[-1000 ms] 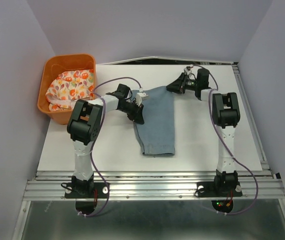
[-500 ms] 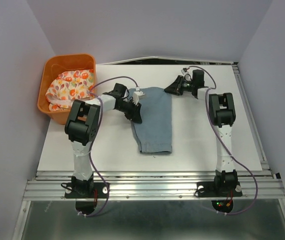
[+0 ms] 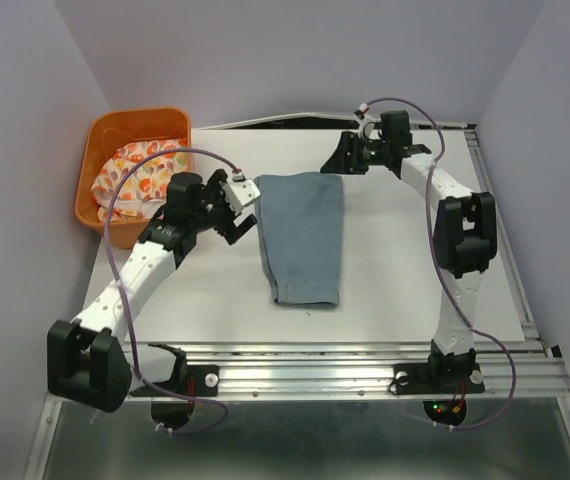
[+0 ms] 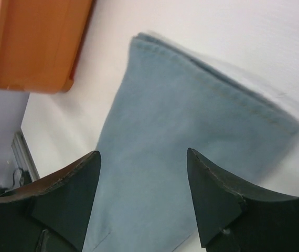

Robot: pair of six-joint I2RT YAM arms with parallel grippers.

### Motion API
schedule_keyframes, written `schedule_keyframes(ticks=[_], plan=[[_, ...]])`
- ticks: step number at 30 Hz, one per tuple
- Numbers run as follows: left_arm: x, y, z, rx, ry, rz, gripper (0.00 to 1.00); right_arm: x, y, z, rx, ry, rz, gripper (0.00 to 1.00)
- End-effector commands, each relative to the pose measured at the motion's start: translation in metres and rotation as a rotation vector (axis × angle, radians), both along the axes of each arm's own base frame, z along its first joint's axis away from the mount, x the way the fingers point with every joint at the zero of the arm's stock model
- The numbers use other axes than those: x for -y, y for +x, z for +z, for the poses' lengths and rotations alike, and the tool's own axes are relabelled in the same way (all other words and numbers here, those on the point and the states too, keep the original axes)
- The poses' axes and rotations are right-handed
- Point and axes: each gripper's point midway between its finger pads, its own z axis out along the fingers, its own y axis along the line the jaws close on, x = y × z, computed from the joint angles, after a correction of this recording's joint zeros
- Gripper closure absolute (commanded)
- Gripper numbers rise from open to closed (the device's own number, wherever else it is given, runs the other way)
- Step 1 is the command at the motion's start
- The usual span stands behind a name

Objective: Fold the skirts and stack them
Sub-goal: Fold the skirt

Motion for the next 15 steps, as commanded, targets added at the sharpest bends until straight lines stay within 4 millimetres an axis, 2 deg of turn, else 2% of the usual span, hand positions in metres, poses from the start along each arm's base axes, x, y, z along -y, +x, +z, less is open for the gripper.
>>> schedule_keyframes(ticks=[1, 2, 3, 4, 5, 6, 7, 8, 10, 11, 12, 13, 15], plan=[[-0.027, -0.005, 0.023, 0.243, 0.102, 0.043, 0.01, -0.044, -0.072, 0.001, 0.007, -0.116, 0.186, 0.29], [-0.024, -0.012, 0.023, 0.247, 0.097, 0.013, 0.02, -0.049, -0.085, 0.001, 0.004, -0.124, 0.21, 0.3], [-0.025, -0.024, 0.02, 0.265, 0.143, -0.051, 0.01, -0.058, -0.108, -0.016, -0.04, -0.144, 0.247, 0.31], [-0.024, -0.032, 0.014, 0.268, 0.177, -0.105, 0.01, -0.061, -0.119, -0.022, -0.059, -0.148, 0.263, 0.32], [-0.025, -0.043, -0.003, 0.247, 0.217, -0.15, 0.01, -0.065, -0.131, -0.028, -0.074, -0.151, 0.283, 0.32], [-0.028, -0.05, -0.01, 0.275, 0.278, -0.179, 0.01, -0.066, -0.148, -0.039, -0.112, -0.156, 0.303, 0.33], [-0.021, -0.058, -0.017, 0.302, 0.308, -0.214, 0.01, -0.072, -0.16, -0.044, -0.124, -0.158, 0.327, 0.34], [-0.027, -0.068, -0.042, 0.301, 0.369, -0.23, 0.01, -0.07, -0.165, -0.047, -0.133, -0.156, 0.331, 0.35], [-0.023, -0.083, -0.045, 0.462, 0.445, -0.32, 0.01, -0.072, -0.183, -0.062, -0.171, -0.148, 0.358, 0.37], [-0.027, -0.092, -0.07, 0.5, 0.491, -0.34, 0.01, -0.074, -0.189, -0.067, -0.176, -0.151, 0.374, 0.37], [-0.026, -0.098, -0.076, 0.55, 0.52, -0.366, 0.01, -0.074, -0.192, -0.071, -0.182, -0.152, 0.382, 0.38], [-0.024, -0.111, -0.091, 0.602, 0.562, -0.409, 0.01, -0.072, -0.194, -0.079, -0.191, -0.158, 0.388, 0.39], [-0.014, -0.115, -0.09, 0.69, 0.564, -0.429, 0.01, -0.07, -0.196, -0.09, -0.208, -0.172, 0.386, 0.4]])
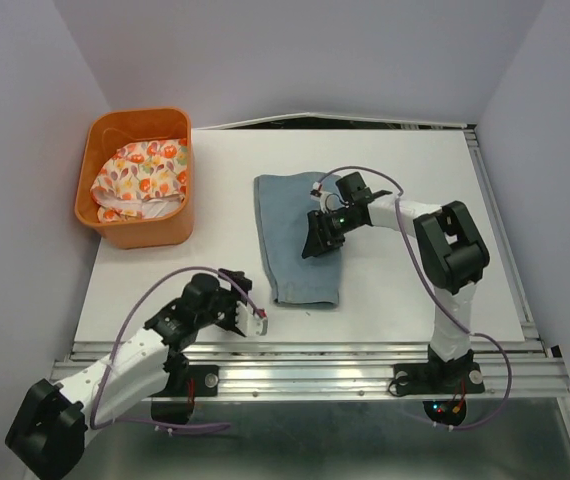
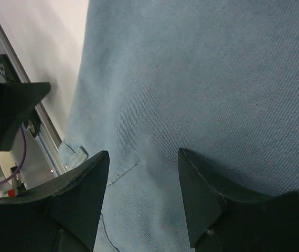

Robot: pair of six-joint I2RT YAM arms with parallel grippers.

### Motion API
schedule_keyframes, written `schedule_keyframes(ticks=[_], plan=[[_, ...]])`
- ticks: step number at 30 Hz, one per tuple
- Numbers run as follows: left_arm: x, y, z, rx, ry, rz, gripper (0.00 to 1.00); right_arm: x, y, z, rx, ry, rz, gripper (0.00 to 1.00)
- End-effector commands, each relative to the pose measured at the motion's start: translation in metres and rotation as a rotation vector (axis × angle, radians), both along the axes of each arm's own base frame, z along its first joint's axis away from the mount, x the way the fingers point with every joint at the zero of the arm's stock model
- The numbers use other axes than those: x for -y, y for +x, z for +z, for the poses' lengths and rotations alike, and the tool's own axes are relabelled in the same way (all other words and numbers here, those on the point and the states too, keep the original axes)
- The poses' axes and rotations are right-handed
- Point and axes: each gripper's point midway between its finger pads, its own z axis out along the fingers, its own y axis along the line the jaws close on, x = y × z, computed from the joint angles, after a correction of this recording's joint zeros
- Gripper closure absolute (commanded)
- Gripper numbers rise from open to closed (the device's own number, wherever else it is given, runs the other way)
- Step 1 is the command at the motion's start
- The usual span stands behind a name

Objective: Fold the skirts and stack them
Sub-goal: Fold the skirt

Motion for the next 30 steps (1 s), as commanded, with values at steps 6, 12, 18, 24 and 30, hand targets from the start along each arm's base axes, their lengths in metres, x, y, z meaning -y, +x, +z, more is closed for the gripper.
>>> schedule_keyframes(ticks=[6, 12, 18, 24, 30], plan=[[0.045, -0.007, 0.002, 0.243, 0.042, -0.167, 0.01, 0.007, 0.003, -0.051, -0.057, -0.06, -0.003, 0.43], [0.082, -0.018, -0.024, 0.113, 0.074, -0.223, 0.01, 0.008, -0.002, -0.065, -0.119, -0.073, -0.011, 0.44], [0.109, -0.026, -0.016, 0.091, -0.001, -0.229, 0.01, 0.01, -0.008, -0.073, -0.147, -0.083, -0.009, 0.45], [0.131, -0.019, -0.012, 0.04, -0.079, -0.126, 0.02, 0.011, -0.012, -0.077, -0.165, -0.086, -0.011, 0.45], [0.131, -0.045, -0.017, 0.022, -0.032, -0.19, 0.02, 0.013, -0.014, -0.079, -0.169, -0.095, -0.013, 0.45]])
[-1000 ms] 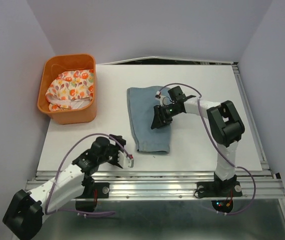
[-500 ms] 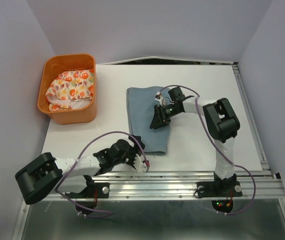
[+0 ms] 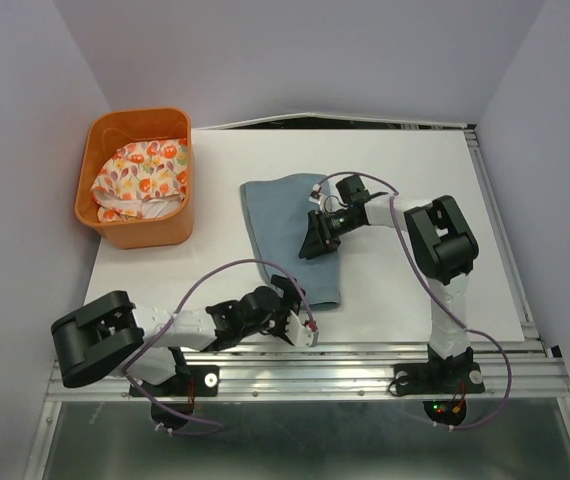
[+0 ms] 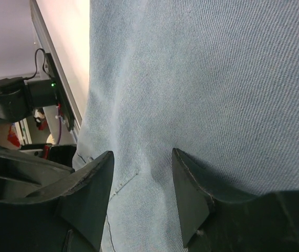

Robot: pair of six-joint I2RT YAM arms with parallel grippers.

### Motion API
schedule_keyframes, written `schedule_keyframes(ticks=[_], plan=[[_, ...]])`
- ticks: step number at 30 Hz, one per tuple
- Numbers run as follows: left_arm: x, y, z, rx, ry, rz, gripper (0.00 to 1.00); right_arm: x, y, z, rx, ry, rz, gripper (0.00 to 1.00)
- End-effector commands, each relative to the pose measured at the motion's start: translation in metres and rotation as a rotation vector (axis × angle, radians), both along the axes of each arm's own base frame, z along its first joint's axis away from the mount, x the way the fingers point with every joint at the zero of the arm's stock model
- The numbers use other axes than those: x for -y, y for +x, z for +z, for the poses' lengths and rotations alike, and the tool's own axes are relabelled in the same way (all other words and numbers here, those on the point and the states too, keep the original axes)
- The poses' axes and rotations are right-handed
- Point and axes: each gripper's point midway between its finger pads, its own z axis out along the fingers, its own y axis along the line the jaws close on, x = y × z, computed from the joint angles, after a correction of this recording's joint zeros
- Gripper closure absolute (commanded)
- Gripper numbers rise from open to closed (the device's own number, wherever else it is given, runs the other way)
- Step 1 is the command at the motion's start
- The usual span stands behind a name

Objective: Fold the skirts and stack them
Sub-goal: Fold the skirt

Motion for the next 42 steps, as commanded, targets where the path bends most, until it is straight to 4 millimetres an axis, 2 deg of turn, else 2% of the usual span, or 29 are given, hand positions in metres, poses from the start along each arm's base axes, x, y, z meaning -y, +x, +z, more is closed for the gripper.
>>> schedule_keyframes(ticks=[1, 2, 4, 7, 9, 10, 11, 12, 15, 17, 19, 21, 22, 24, 26, 27, 29, 30, 33, 34, 35, 39, 40, 42], plan=[[0.009, -0.021, 0.012, -0.049, -0.04, -0.031, 0.01, 0.018, -0.012, -0.057, -0.044, -0.178, -0.022, 0.45], [0.015, -0.024, 0.017, -0.06, -0.046, -0.039, 0.01, 0.018, -0.012, -0.056, -0.048, -0.176, -0.023, 0.45], [0.014, -0.03, 0.009, -0.103, -0.003, -0.027, 0.01, 0.016, -0.012, -0.056, -0.056, -0.169, -0.024, 0.45], [0.018, -0.027, 0.003, -0.138, 0.035, 0.011, 0.02, 0.016, -0.012, -0.056, -0.059, -0.167, -0.026, 0.45], [0.023, -0.023, 0.004, -0.16, 0.025, 0.052, 0.02, 0.016, -0.013, -0.056, -0.062, -0.167, -0.025, 0.45], [0.024, -0.021, -0.002, -0.172, 0.041, 0.069, 0.02, 0.016, -0.014, -0.055, -0.062, -0.163, -0.022, 0.45], [0.027, -0.016, 0.0, -0.172, 0.035, 0.102, 0.02, 0.016, -0.015, -0.056, -0.066, -0.164, -0.021, 0.45], [0.026, -0.014, -0.01, -0.182, 0.064, 0.124, 0.04, 0.017, -0.016, -0.057, -0.065, -0.164, -0.018, 0.45], [0.028, -0.005, -0.012, -0.18, 0.065, 0.189, 0.07, 0.017, -0.018, -0.057, -0.07, -0.163, -0.014, 0.46], [0.027, -0.003, -0.015, -0.174, 0.073, 0.212, 0.14, 0.018, -0.02, -0.058, -0.076, -0.162, -0.013, 0.46], [0.025, 0.0, -0.013, -0.12, 0.067, 0.234, 0.26, 0.018, -0.021, -0.059, -0.08, -0.16, -0.01, 0.46], [0.018, 0.003, -0.01, -0.056, 0.063, 0.262, 0.31, 0.017, -0.022, -0.058, -0.08, -0.154, -0.007, 0.46], [0.018, 0.0, -0.008, -0.046, 0.059, 0.259, 0.37, 0.018, -0.023, -0.058, -0.081, -0.155, -0.004, 0.46], [0.016, 0.003, -0.003, -0.028, 0.057, 0.284, 0.41, 0.018, -0.024, -0.057, -0.078, -0.149, 0.001, 0.46], [0.015, 0.004, 0.0, -0.03, 0.066, 0.297, 0.49, 0.018, -0.028, -0.054, -0.072, -0.137, 0.009, 0.46], [0.016, 0.003, 0.002, -0.039, 0.067, 0.295, 0.59, 0.018, -0.027, -0.049, -0.059, -0.128, 0.009, 0.46], [0.02, 0.0, 0.007, -0.073, 0.057, 0.289, 0.71, 0.016, -0.031, -0.045, -0.041, -0.124, 0.026, 0.45], [0.025, -0.008, 0.007, -0.123, 0.075, 0.249, 0.75, 0.016, -0.03, -0.043, -0.031, -0.122, 0.03, 0.44], [0.035, -0.028, 0.02, -0.24, 0.062, 0.185, 0.98, 0.014, -0.017, -0.022, 0.059, -0.114, 0.039, 0.38], [0.036, -0.032, 0.022, -0.266, 0.061, 0.176, 1.0, 0.013, -0.012, -0.015, 0.08, -0.115, 0.035, 0.37], [0.037, -0.044, 0.022, -0.329, 0.082, 0.147, 1.0, 0.01, 0.002, -0.001, 0.136, -0.117, 0.033, 0.33], [0.035, -0.064, 0.028, -0.427, 0.101, 0.107, 1.0, 0.013, 0.044, 0.028, 0.189, -0.087, -0.028, 0.29], [0.034, -0.067, 0.031, -0.449, 0.097, 0.118, 1.0, 0.016, 0.069, 0.046, 0.247, -0.073, -0.061, 0.28], [0.033, -0.084, 0.032, -0.53, 0.122, 0.081, 1.0, 0.02, 0.095, 0.058, 0.305, -0.078, -0.09, 0.27]])
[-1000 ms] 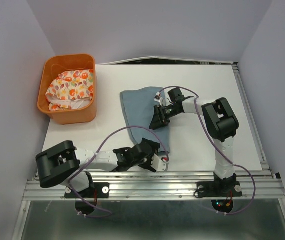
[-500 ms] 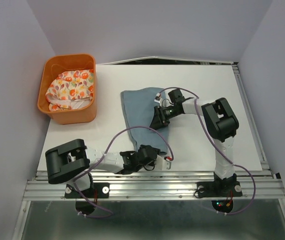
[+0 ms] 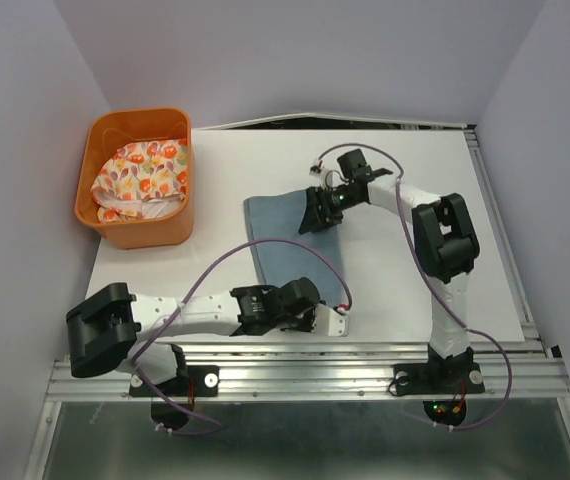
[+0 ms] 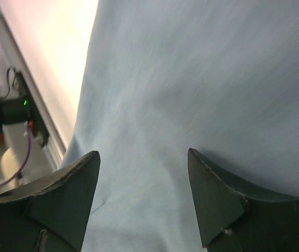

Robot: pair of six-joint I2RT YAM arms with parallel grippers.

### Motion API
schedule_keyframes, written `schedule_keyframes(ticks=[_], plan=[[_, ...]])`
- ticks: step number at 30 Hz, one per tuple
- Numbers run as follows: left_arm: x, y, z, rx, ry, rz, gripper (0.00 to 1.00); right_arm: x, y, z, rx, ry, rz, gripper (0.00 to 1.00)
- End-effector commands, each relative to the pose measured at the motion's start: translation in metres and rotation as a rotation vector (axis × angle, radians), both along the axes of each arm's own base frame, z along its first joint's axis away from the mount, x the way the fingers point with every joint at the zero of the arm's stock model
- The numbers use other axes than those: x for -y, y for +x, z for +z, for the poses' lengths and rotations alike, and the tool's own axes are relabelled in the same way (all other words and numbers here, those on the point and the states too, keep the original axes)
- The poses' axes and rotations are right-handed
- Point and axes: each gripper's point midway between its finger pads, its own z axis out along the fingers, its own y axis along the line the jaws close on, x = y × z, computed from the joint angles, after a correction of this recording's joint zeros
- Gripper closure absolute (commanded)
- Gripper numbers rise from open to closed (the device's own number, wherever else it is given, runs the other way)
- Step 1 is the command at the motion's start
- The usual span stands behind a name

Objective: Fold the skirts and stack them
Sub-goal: Fold the skirt

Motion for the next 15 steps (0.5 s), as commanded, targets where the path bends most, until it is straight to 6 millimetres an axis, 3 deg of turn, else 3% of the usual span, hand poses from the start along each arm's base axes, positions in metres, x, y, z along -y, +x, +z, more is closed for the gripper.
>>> schedule_keyframes(ticks=[1, 3, 4, 5, 6, 9, 15], plan=[[0.0, -0.047, 0.011, -0.229, -0.004, -0.07, 1.0, 0.013, 0.091, 0.042, 0.26, -0.025, -0.095, 0.27], [0.0, -0.062, 0.017, -0.305, 0.003, -0.109, 1.0, 0.016, 0.11, 0.048, 0.288, -0.038, -0.111, 0.27], [0.001, -0.067, 0.021, -0.334, -0.004, -0.117, 1.0, 0.016, 0.115, 0.037, 0.262, -0.056, -0.112, 0.27], [0.002, -0.072, 0.026, -0.356, -0.012, -0.127, 1.0, 0.013, 0.129, 0.051, 0.305, -0.049, -0.121, 0.27], [0.005, -0.078, 0.034, -0.389, -0.02, -0.146, 1.0, 0.011, 0.132, 0.049, 0.304, -0.049, -0.121, 0.27], [0.006, -0.094, 0.047, -0.468, -0.006, -0.215, 1.0, 0.01, 0.127, 0.029, 0.248, -0.049, -0.105, 0.27], [0.007, -0.102, 0.073, -0.523, -0.058, -0.271, 1.0, 0.02, 0.112, -0.02, 0.257, -0.093, -0.047, 0.29]])
